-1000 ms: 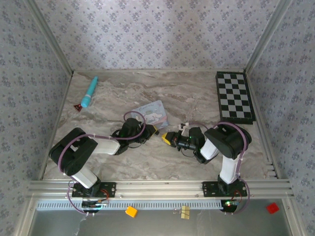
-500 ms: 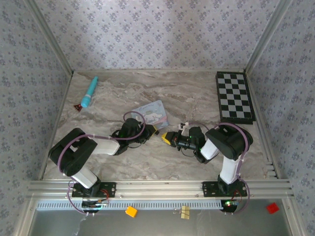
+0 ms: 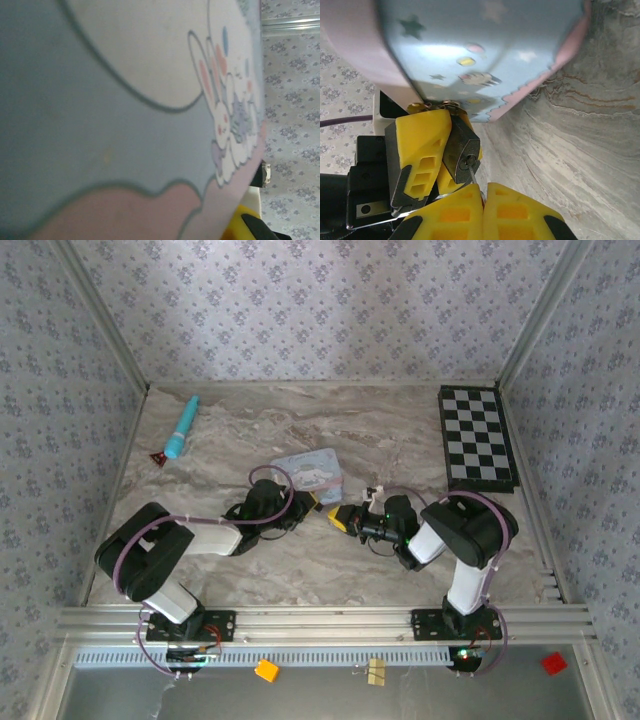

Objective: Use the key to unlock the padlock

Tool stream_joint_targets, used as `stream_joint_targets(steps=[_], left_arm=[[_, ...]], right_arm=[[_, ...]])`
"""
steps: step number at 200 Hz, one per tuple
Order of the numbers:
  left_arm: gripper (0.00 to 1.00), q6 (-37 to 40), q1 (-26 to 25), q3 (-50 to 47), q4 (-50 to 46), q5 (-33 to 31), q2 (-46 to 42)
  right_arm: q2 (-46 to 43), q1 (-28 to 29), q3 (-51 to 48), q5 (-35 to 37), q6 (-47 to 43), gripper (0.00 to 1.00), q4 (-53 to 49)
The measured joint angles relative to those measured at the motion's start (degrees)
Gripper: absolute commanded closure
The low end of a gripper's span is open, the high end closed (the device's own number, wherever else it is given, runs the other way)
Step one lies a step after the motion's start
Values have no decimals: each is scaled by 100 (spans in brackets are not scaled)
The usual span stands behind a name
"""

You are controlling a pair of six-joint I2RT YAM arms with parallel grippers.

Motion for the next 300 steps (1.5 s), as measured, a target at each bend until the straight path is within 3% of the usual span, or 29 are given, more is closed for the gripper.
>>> stream_joint_targets(steps=[125, 251, 300], left_arm=[[99, 2, -87, 0, -2, -146, -11], [87, 2, -162, 0, 83, -308, 52], [92, 2, -177, 46, 79, -313, 98]], right_arm=[[-127, 9, 0, 9, 7, 100, -197], [-164, 7, -2, 31, 4, 100, -247], [-164, 7, -2, 31, 4, 100, -247]])
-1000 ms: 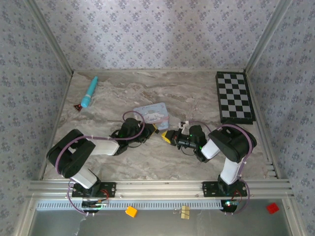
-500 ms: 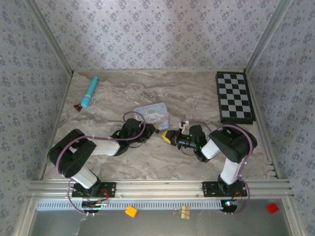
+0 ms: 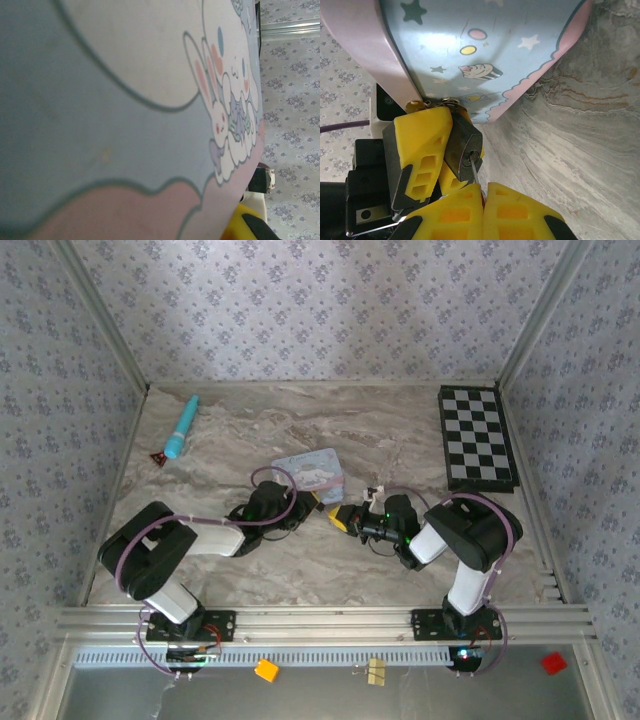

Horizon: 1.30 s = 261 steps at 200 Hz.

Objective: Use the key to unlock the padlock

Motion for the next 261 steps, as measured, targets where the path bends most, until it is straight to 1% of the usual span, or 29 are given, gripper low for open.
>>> stream_joint_targets(steps=[35, 76, 158, 192, 225, 261], left_arm=[[95, 2, -39, 79, -76, -46, 26], [97, 4, -116, 184, -107, -87, 24], [100, 4, -162, 238, -140, -195, 22], [93, 28, -170, 313, -269, -286, 13], [86, 55, -177, 313, -343, -345, 13], [84, 66, -179, 339, -457, -367, 13]], right_arm=[[0, -76, 0, -59, 0, 100, 0], [0, -463, 2, -573, 2, 100, 44], [48, -481, 44, -629, 2, 100, 55], [85, -525, 103, -691, -2, 100, 68], [81, -437, 109, -595, -24, 100, 35], [81, -326, 98, -426, -107, 100, 11]])
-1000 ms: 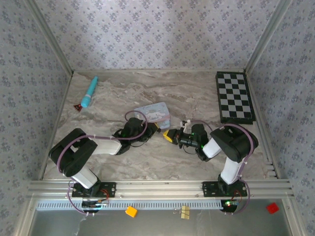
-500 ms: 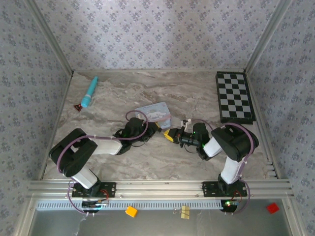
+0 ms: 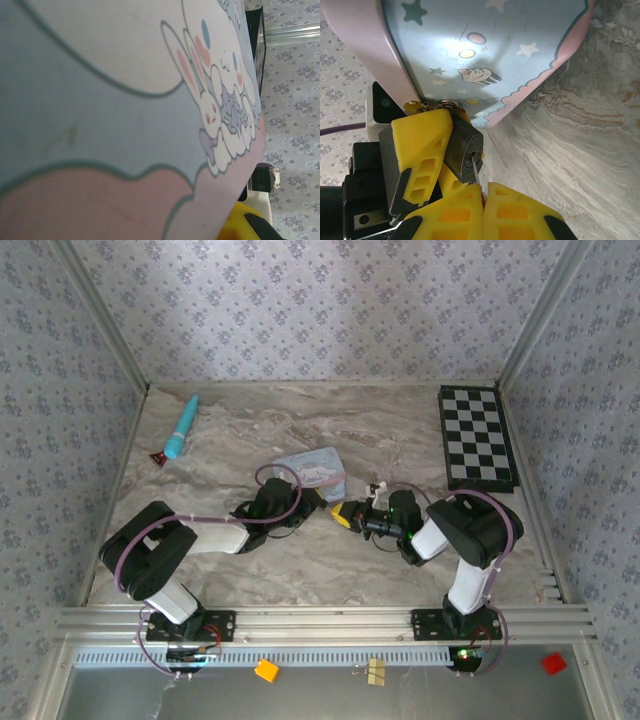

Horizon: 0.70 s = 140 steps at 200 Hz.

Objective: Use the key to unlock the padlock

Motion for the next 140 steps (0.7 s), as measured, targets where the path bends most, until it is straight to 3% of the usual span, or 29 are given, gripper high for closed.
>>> stream_joint_targets(steps=[140], left_arm=[[64, 52, -173, 4, -96, 94, 0]], right_arm=[[0, 249, -120, 387, -160, 100, 7]])
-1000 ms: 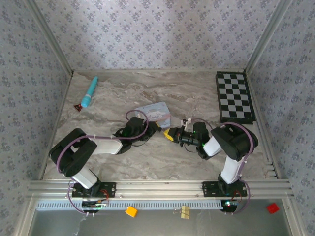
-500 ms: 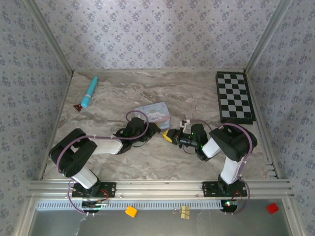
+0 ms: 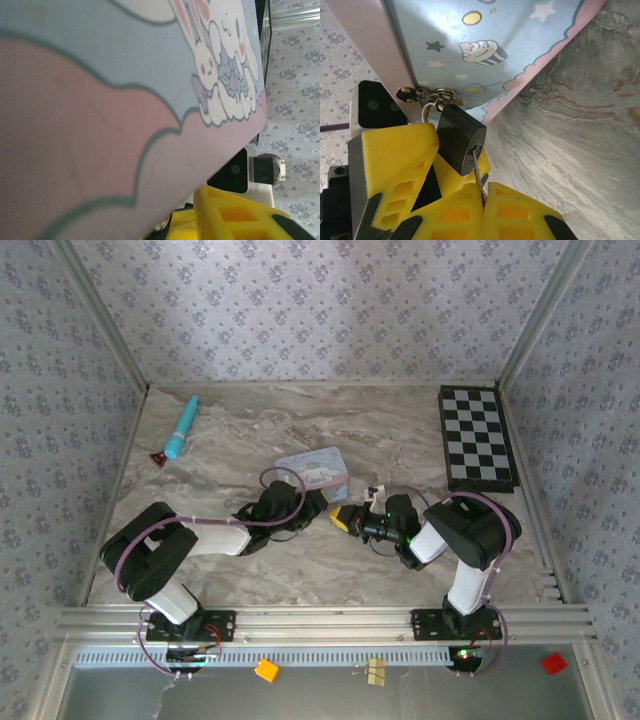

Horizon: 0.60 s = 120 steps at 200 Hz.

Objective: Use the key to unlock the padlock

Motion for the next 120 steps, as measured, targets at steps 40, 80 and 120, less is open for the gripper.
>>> stream_joint_targets(steps=[40, 80, 120], left_arm=[[59, 17, -26, 0, -4, 39, 2], [58, 17, -42, -2, -26, 39, 0], [60, 46, -50, -55, -210, 68, -76]], right_arm=[[0, 26, -35, 28, -13, 100, 2], [0, 31, -85, 70, -15, 100, 22], [-11, 39, -173, 87, -17, 100, 160]])
